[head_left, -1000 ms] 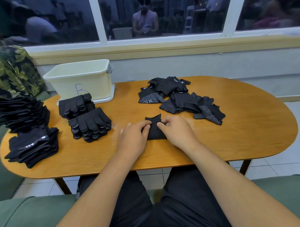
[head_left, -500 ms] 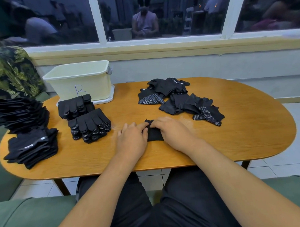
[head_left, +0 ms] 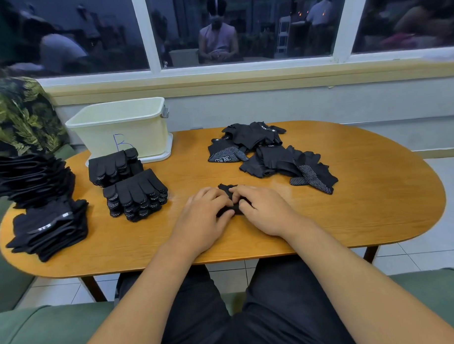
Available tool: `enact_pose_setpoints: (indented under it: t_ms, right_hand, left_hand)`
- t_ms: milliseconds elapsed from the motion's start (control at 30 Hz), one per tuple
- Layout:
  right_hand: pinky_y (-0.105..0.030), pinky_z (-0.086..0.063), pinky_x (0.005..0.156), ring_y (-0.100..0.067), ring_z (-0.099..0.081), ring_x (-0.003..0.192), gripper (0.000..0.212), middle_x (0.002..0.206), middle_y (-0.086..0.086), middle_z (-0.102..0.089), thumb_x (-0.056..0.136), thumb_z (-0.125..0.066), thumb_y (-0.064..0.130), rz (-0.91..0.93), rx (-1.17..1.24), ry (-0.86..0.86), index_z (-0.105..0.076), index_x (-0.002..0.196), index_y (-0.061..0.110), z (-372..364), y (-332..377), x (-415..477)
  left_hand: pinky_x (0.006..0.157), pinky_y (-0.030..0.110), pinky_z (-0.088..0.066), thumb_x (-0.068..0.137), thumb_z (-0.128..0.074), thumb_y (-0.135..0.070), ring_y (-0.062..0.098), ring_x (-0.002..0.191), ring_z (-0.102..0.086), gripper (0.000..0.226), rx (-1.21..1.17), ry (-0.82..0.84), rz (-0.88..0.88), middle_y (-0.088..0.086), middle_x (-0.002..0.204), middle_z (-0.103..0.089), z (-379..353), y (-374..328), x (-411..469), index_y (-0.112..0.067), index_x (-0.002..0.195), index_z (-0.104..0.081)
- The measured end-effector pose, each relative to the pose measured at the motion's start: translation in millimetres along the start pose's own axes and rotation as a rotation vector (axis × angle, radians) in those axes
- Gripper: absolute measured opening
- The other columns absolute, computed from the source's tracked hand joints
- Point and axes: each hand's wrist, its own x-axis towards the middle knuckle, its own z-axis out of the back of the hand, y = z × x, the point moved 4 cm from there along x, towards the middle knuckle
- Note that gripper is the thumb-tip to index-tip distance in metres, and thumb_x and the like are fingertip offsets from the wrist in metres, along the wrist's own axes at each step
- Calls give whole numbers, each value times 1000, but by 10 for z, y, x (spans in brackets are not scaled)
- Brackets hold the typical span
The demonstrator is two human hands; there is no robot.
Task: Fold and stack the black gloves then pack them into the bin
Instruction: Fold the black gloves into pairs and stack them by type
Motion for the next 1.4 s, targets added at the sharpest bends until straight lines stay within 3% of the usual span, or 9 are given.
enact_pose_setpoints:
  t_ms: [133,233,400,500,700,800,967,1167,1400]
  right_hand:
    - [-37,-48,90,-14,-63,108,17,118,12,-69,96,-59,49,54,-33,-17,-57,106,35,0,42,-29]
    - [-32,-39,81,-11,-60,94,18,107,16,-68,100,-63,48,50,-45,-53,-57,108,34,-17,27,-10]
    - [-34,-50,77,-4,-61,90,14,98,17,-69,102,-63,54,-3,80,-59,-58,105,42,31,5,-34]
    - [-34,-49,69,-8,-62,78,13,84,10,-67,101,-69,50,-49,227,-60,-63,99,39,84,12,-66]
    - [-23,-53,80,-5,-73,90,10,95,9,-79,101,-75,29,-99,590,10,-78,111,25,154,64,-101]
    - [-27,-61,85,-17,-78,100,20,106,-1,-82,102,-72,17,-112,779,12,-77,121,13,161,109,-104]
    - [-37,-64,86,-19,-79,103,20,109,-2,-82,103,-70,14,-196,914,-52,-76,123,13,174,94,-79]
    - [-24,-61,74,-19,-79,102,22,110,-6,-82,104,-68,10,-218,1003,-71,-75,125,9,184,79,-78]
    - [-32,-64,72,-27,-79,103,31,111,-8,-82,98,-76,10,-268,1033,-22,-72,128,16,173,51,-54]
  left_hand:
    - [108,42,-42,108,-55,-40,9,125,-47,14,-56,-25,47,-20,117,-62,19,6,24,-33,113,-66]
    - [105,37,-42,109,-53,-38,8,119,-50,16,-78,-50,59,-20,113,-62,42,-21,15,-30,115,-66]
    - [93,37,-47,110,-51,-40,8,100,-56,17,-178,-120,62,-20,103,-62,94,-27,-17,-29,113,-64]
    - [85,36,-52,108,-53,-46,9,97,-61,21,-315,-161,120,-20,101,-67,128,33,-61,-32,113,-67]
    - [79,23,-56,102,-71,-27,7,95,-70,8,-745,-212,300,-11,99,-77,213,120,-66,-32,103,-77]
    - [76,38,-63,100,-74,-27,17,93,-74,7,-970,-197,406,-1,98,-79,236,145,-47,-24,105,-78]
    - [87,55,-61,101,-53,-65,42,111,-73,70,-1405,72,536,20,124,-74,175,174,-8,-6,133,-70]
    - [96,59,-59,110,-49,-42,45,110,-73,47,-1321,119,522,20,122,-76,184,124,-10,-7,134,-70]
    - [70,44,-68,112,-54,-25,38,92,-79,28,-1223,-75,551,15,111,-80,246,96,-37,-12,127,-74]
